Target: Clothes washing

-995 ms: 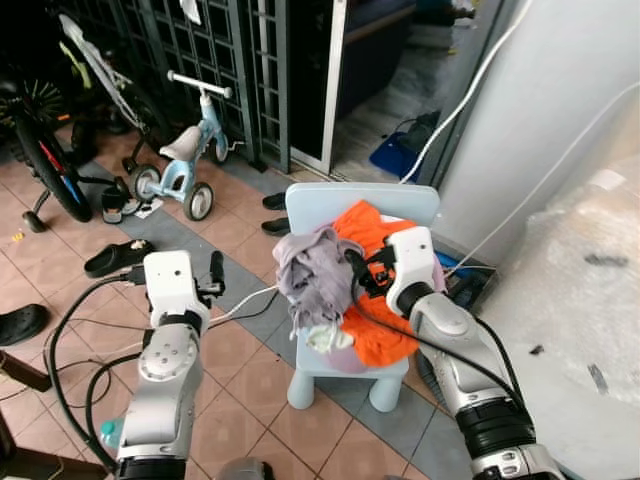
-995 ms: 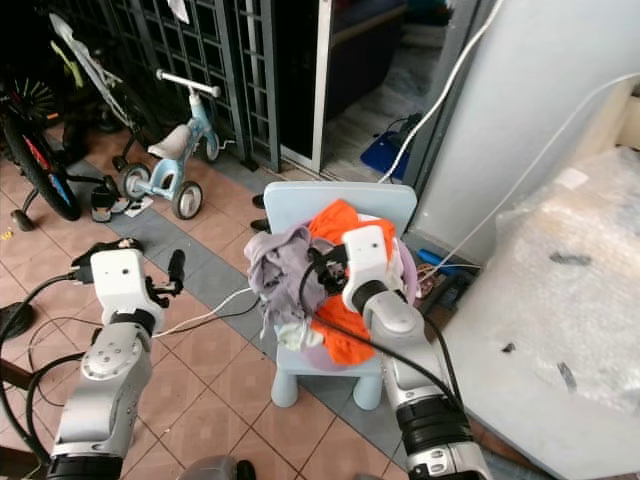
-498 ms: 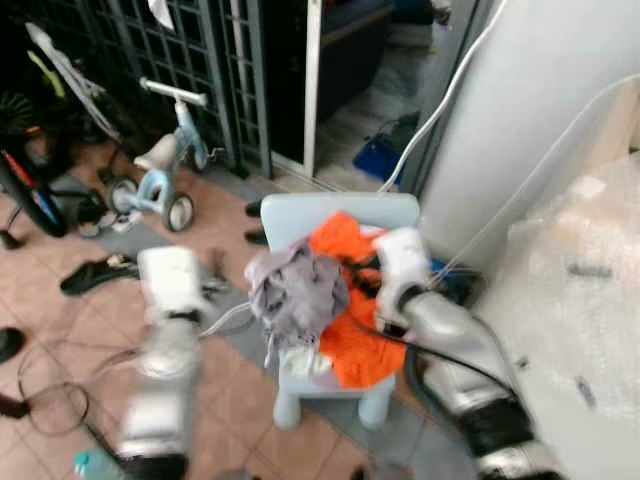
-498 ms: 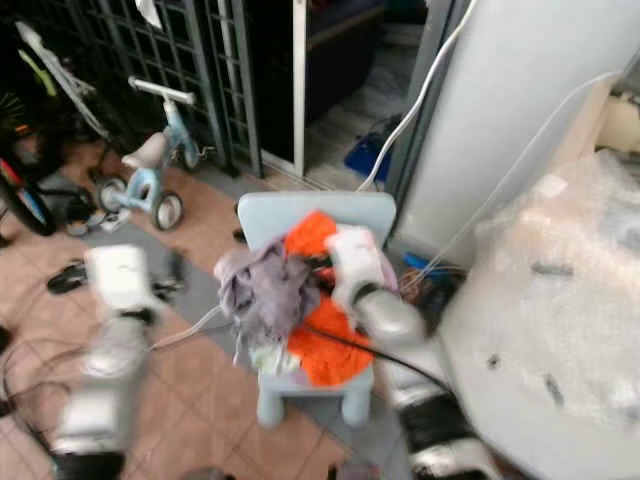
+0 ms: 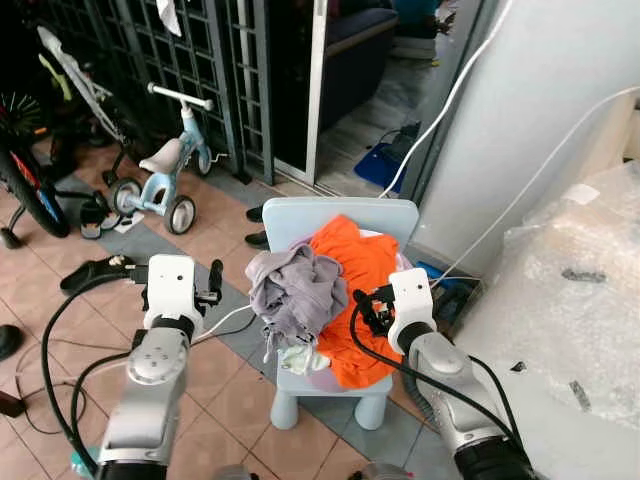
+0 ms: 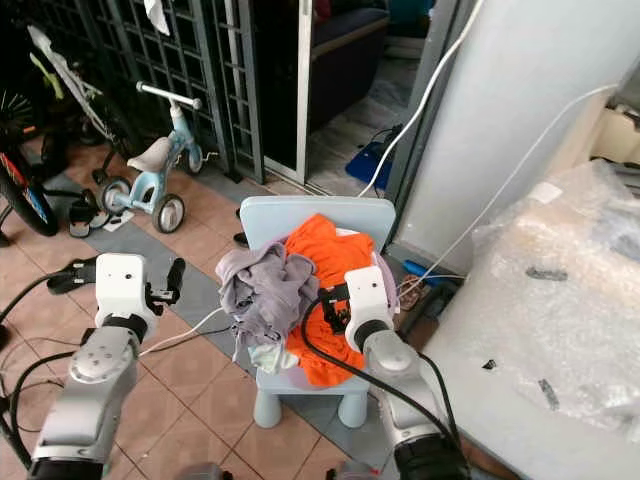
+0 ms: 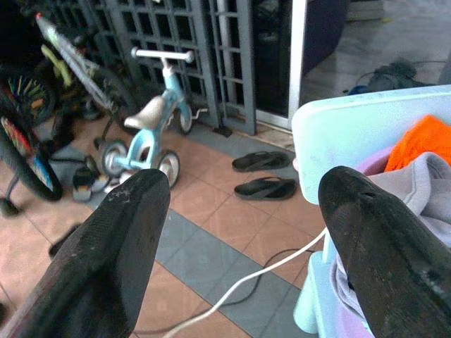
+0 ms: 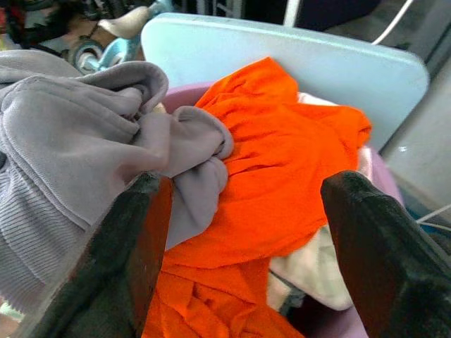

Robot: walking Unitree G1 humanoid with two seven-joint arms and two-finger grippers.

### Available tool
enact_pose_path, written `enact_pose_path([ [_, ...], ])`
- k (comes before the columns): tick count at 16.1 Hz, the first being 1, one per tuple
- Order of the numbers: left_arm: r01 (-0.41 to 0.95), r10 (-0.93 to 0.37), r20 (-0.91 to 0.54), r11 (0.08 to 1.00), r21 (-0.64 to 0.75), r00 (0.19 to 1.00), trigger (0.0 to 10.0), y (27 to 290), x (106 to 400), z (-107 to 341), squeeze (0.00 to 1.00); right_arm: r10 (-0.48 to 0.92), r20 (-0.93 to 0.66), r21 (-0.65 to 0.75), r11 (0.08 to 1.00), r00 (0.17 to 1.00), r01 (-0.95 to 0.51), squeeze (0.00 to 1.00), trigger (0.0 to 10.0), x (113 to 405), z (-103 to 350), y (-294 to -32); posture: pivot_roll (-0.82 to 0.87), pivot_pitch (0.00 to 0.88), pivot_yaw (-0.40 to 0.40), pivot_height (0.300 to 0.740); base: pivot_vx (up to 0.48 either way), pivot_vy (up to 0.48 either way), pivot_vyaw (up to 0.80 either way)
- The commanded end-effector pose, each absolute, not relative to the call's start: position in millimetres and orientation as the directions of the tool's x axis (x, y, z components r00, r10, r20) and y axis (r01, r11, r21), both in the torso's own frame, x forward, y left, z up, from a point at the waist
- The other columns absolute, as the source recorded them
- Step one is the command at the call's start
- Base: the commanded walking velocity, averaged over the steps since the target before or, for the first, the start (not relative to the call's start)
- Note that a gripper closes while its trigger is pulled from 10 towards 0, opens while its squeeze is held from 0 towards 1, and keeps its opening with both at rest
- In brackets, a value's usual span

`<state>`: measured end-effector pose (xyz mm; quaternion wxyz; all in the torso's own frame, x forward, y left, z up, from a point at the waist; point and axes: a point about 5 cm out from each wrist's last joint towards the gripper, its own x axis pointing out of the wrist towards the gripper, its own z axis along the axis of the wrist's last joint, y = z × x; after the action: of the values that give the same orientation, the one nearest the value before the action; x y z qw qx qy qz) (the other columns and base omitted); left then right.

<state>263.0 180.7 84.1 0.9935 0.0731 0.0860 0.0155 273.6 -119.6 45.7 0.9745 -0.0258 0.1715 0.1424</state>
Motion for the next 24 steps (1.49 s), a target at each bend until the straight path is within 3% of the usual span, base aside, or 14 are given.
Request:
enact_pose_path([
  [1, -0.020, 0.046, -0.166, 0.988, 0.154, 0.985, 10.0, 183, 265, 80, 0.00, 0.282, -0.371, 0.014, 0.954, 0.885, -0.299, 0.00, 10.0, 277, 41, -119, -0.01, 0.000, 0.006, 0.740, 0.000, 0.000, 0.00],
  [3, -0.067, 0.092, -0.176, 0.987, 0.145, 0.980, 10.0, 188, 264, 78, 0.00, 0.333, -0.357, 0.063, 0.941, 0.873, -0.333, 0.00, 10.0, 290, 56, -116, -0.02, 0.000, -0.001, 0.740, 0.000, 0.000, 0.00],
  [5, -0.098, 0.127, -0.184, 0.982, 0.162, 0.975, 10.0, 189, 258, 75, 0.00, 0.498, -0.348, 0.034, 0.853, 0.794, -0.520, 0.00, 10.0, 302, 68, -98, -0.01, 0.000, 0.014, 0.740, 0.000, 0.000, 0.00],
  [7, -0.093, 0.126, -0.199, 0.981, 0.170, 0.972, 10.0, 189, 253, 73, 0.00, 0.540, -0.340, 0.031, 0.825, 0.770, -0.565, 0.00, 10.0, 305, 70, -88, 0.00, 0.000, 0.008, 0.740, 0.000, 0.000, 0.00],
  [9, -0.099, 0.132, -0.195, 0.980, 0.170, 0.972, 10.0, 191, 245, 75, 0.00, 0.627, -0.314, -0.008, 0.749, 0.713, -0.662, 0.00, 10.0, 309, 76, -60, 0.05, 0.000, -0.019, 0.740, 0.000, 0.000, 0.00],
  [12, -0.126, 0.162, -0.208, 0.976, 0.176, 0.965, 10.0, 196, 231, 73, 0.00, 0.626, -0.450, -0.046, 0.696, 0.637, -0.716, 0.00, 10.0, 301, 50, -37, 0.09, 0.000, -0.050, 0.740, 0.000, 0.000, 0.00],
  [13, -0.138, 0.173, -0.201, 0.974, 0.179, 0.964, 10.0, 197, 228, 73, 0.00, 0.569, -0.488, -0.098, 0.717, 0.661, -0.690, 0.00, 0.0, 301, 40, -39, 0.10, 0.000, -0.057, 0.740, 0.000, 0.000, 0.00],
  [18, -0.136, 0.177, -0.225, 0.973, 0.184, 0.958, 10.0, 197, 219, 70, 0.00, 0.318, -0.445, -0.261, 0.849, 0.838, -0.460, 0.00, 0.0, 320, 40, -58, 0.10, 0.000, -0.051, 0.740, 0.000, 0.000, 0.00],
  [21, -0.115, 0.156, -0.241, 0.977, 0.178, 0.958, 10.0, 192, 222, 65, 0.00, 0.246, -0.504, -0.252, 0.875, 0.828, -0.414, 0.00, 0.0, 313, 23, -74, 0.08, 0.000, -0.038, 0.740, 0.000, 0.000, 0.00],
  [24, -0.103, 0.140, -0.242, 0.982, 0.160, 0.960, 10.0, 188, 229, 63, 0.00, 0.220, -0.552, -0.150, 0.923, 0.804, -0.355, 0.00, 0.0, 303, 8, -81, 0.08, 0.000, -0.041, 0.740, 0.000, 0.000, 0.00],
])
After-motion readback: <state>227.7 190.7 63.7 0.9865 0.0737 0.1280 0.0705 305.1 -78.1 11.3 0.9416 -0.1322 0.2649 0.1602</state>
